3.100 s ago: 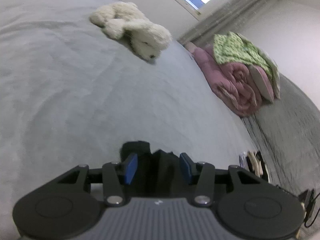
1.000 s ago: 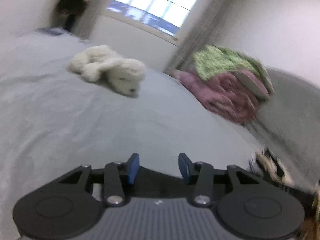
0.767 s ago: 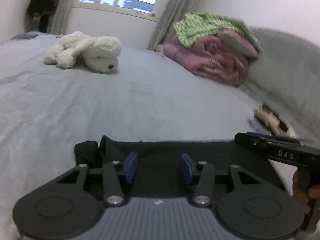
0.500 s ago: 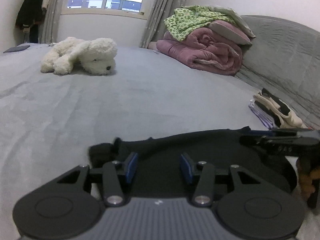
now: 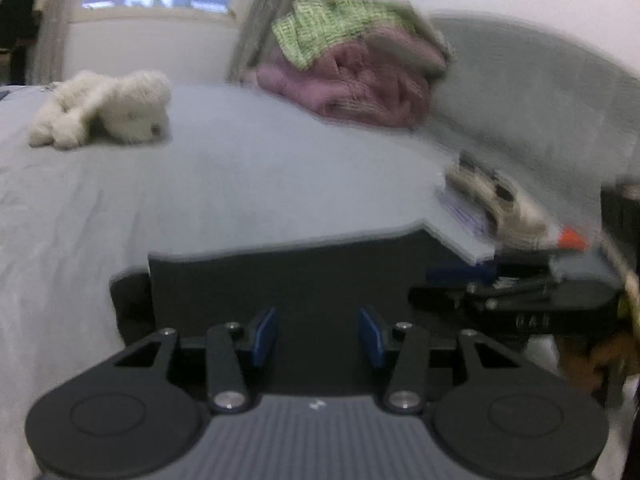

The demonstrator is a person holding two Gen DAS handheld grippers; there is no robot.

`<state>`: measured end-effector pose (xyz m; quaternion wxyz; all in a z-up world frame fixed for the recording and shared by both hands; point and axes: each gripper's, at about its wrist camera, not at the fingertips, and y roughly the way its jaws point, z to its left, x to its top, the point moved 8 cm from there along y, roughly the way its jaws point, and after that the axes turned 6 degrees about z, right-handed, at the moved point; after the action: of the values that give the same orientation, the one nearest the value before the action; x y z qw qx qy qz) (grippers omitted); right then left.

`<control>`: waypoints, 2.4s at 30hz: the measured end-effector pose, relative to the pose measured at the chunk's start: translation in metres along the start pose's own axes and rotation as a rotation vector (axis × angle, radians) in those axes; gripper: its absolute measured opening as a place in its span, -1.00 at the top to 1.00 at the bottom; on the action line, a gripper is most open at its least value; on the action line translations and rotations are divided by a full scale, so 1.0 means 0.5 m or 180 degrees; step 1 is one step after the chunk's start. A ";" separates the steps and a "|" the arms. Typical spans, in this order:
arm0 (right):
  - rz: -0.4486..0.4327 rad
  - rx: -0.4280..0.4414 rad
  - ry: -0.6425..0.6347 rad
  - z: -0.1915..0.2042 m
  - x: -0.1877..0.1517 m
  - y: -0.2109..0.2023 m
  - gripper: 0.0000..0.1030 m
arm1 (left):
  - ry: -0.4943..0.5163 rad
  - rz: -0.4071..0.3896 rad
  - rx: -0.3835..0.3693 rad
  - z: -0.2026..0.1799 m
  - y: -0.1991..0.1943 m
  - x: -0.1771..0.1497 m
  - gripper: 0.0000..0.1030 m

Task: Fold clothes
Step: 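Move both open grippers to the edge of the folded black bundle, then grasp the bundle's edge with both grippers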

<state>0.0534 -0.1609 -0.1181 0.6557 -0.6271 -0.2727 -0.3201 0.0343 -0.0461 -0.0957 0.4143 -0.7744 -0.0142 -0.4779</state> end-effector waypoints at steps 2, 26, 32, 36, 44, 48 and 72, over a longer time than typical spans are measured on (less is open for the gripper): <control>0.0044 -0.0016 -0.0025 -0.012 -0.018 -0.009 0.20 | 0.0117 0.0026 0.0052 0.006 -0.010 -0.014 0.08; 0.0134 0.0057 0.0253 -0.015 -0.060 -0.084 0.16 | -0.0268 0.0257 -0.0248 -0.047 -0.045 -0.041 0.09; 0.0163 -0.0144 0.0488 -0.073 -0.071 -0.102 0.14 | -0.0356 0.0354 -0.0173 -0.032 -0.064 -0.044 0.10; 0.0175 -0.0281 0.0664 -0.098 -0.069 -0.117 0.14 | -0.0430 0.0463 -0.0025 -0.028 -0.075 -0.043 0.10; 0.0080 -0.0163 0.1171 -0.097 -0.030 -0.136 0.01 | -0.0996 0.0618 0.0053 0.000 -0.093 -0.035 -0.14; 0.0114 0.0001 0.1408 -0.081 -0.014 -0.122 -0.01 | -0.1405 0.0604 -0.0010 0.039 -0.099 -0.027 -0.29; 0.0338 0.0519 0.1875 -0.020 0.028 -0.036 -0.02 | -0.2735 0.0429 -0.0492 0.170 -0.048 -0.061 -0.14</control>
<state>0.0482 -0.1723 -0.0965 0.7705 -0.4660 -0.0625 -0.4304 0.0694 0.0368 -0.1206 0.3420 -0.9307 -0.0988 -0.0841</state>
